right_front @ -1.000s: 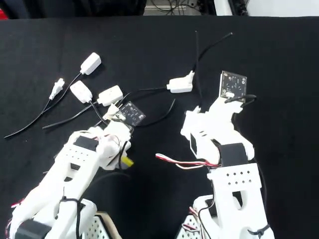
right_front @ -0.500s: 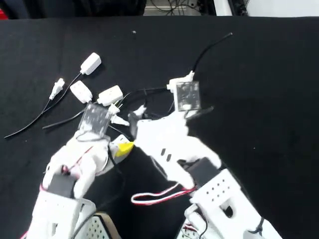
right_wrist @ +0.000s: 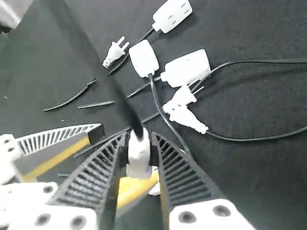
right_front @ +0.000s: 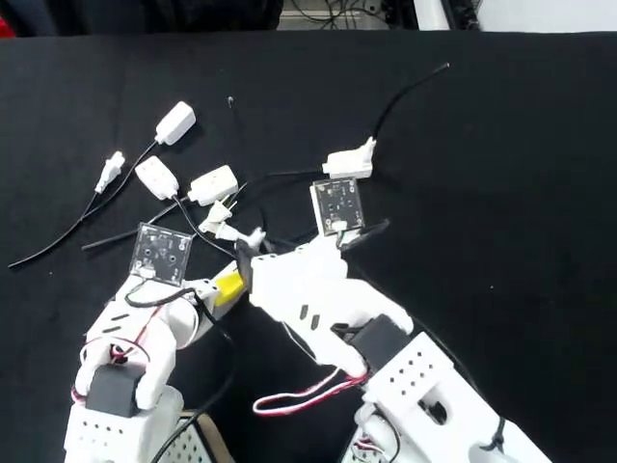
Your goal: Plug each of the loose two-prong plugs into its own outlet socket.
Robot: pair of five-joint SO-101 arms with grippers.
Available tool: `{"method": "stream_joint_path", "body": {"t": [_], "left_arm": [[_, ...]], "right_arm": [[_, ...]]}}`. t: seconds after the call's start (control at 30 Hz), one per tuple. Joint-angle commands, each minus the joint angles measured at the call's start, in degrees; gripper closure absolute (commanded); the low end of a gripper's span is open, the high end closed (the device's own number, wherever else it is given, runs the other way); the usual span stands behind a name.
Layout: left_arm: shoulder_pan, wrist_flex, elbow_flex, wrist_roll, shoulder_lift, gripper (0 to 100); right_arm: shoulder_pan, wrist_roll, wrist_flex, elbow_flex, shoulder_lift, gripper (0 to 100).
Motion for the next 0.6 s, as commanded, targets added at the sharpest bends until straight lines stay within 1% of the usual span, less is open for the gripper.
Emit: {"method": "stream_joint_path", "body": {"t": [0.0,0.23,0.4,0.47,0.57], "left_arm": [[-1.6,-1.8,-0.7,0.9,-1.5,65],[-1.5,-1.8,-0.6,0.8,-1.3,65],[-1.7,1.8,-0.8,0.2,-1.3,65],[-1.8,5.3,-1.2,-3.2,-1.3,65],[-2.7,10.4,-1.2,-9.7,-1.3,66]], "right_arm": [[-1.7,0.6,4.6,-3.4,-0.5,98.6],[-1.5,0.8,6.2,-3.8,-0.5,98.6],[0.4,1.3,6.3,-5.0,-0.4,98.6],[1.6,3.4,6.3,-5.0,-0.4,98.6],[2.8,4.5,6.3,-5.0,-0.4,98.6]]}}
